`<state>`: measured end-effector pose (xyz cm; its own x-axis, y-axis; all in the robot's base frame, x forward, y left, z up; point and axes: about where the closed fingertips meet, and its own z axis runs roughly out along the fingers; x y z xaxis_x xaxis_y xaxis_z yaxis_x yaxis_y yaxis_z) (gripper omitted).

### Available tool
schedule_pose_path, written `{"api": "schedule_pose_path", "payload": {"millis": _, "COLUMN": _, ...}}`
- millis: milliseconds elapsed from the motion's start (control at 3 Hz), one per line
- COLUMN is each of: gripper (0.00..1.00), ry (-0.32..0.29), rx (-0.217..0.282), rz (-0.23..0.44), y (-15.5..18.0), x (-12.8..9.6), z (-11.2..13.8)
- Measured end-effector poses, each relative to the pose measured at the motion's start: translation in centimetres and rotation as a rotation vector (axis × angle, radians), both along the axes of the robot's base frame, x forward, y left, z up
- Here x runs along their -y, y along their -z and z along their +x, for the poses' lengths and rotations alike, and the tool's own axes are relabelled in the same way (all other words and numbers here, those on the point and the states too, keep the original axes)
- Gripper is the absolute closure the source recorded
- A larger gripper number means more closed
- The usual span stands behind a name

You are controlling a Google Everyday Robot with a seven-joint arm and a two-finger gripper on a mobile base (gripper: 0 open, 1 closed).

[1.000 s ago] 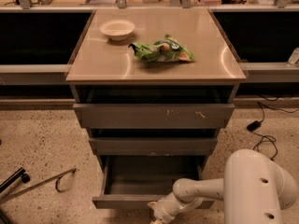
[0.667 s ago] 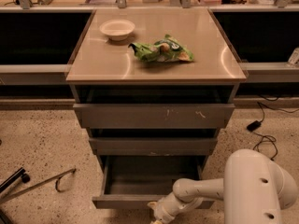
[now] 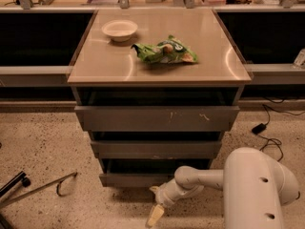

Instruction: Close bottom drawer

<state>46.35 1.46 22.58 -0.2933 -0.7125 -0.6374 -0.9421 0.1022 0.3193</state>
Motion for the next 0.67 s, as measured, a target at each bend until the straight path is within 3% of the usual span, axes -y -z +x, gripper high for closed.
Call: {"api": "schedule_pose_path", "payload": {"millis": 667, "gripper": 0.00, "ry": 0.008, "rx": 0.010, "rz": 0.006, "y": 0.5, "x": 0.0, "z": 1.3}}
